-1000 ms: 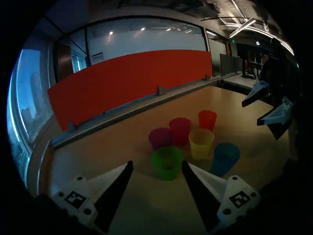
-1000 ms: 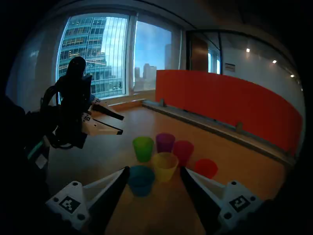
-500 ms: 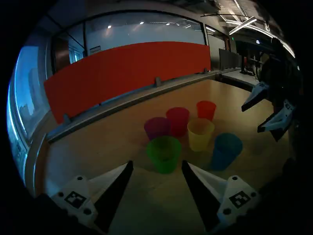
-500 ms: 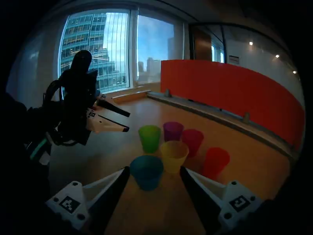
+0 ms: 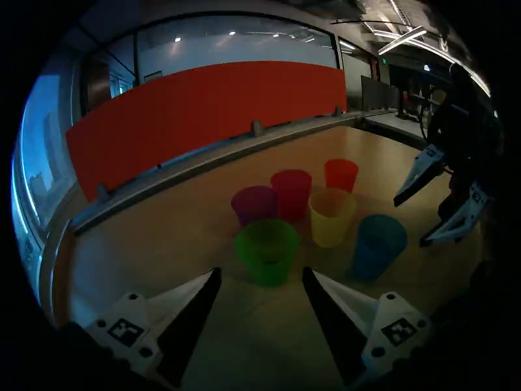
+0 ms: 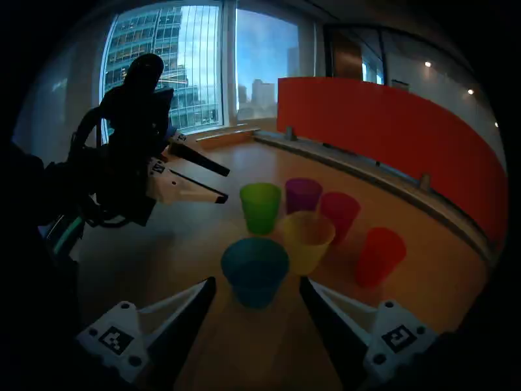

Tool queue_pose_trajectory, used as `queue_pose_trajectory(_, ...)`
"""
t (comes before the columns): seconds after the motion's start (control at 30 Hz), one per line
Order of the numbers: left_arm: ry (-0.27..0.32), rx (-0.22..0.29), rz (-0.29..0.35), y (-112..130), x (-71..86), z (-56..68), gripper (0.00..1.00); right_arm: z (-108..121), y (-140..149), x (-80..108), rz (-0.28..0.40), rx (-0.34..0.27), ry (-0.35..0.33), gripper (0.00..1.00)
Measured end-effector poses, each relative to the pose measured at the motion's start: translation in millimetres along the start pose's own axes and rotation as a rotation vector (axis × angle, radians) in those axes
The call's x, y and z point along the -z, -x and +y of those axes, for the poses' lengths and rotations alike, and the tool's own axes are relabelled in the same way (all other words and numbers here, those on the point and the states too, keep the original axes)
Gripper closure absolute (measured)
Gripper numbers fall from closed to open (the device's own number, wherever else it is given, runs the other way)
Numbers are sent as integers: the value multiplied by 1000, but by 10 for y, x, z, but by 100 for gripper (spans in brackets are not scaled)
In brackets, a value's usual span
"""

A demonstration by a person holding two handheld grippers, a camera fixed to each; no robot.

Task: Pour water

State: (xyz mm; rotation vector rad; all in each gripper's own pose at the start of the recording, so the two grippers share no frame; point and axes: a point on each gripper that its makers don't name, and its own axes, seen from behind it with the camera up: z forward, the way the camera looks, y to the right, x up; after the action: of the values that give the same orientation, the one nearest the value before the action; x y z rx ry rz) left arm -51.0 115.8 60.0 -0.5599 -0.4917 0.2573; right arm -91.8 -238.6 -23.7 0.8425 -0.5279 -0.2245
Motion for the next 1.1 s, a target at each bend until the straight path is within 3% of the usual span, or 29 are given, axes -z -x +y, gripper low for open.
queue_pose_trajectory(0.37,11,-1,-25,99,-93,-32,8,-13,188,-281,-66,2,-20,1)
queue_pose_trajectory(0.67,23,-5,-41,139,-204,-21,8,3,174,-486,-81,6,-29,1)
queue_pose_trajectory(1.1,38,-18,-60,159,-297,-6,8,-46,123,-586,-86,-3,-59,4)
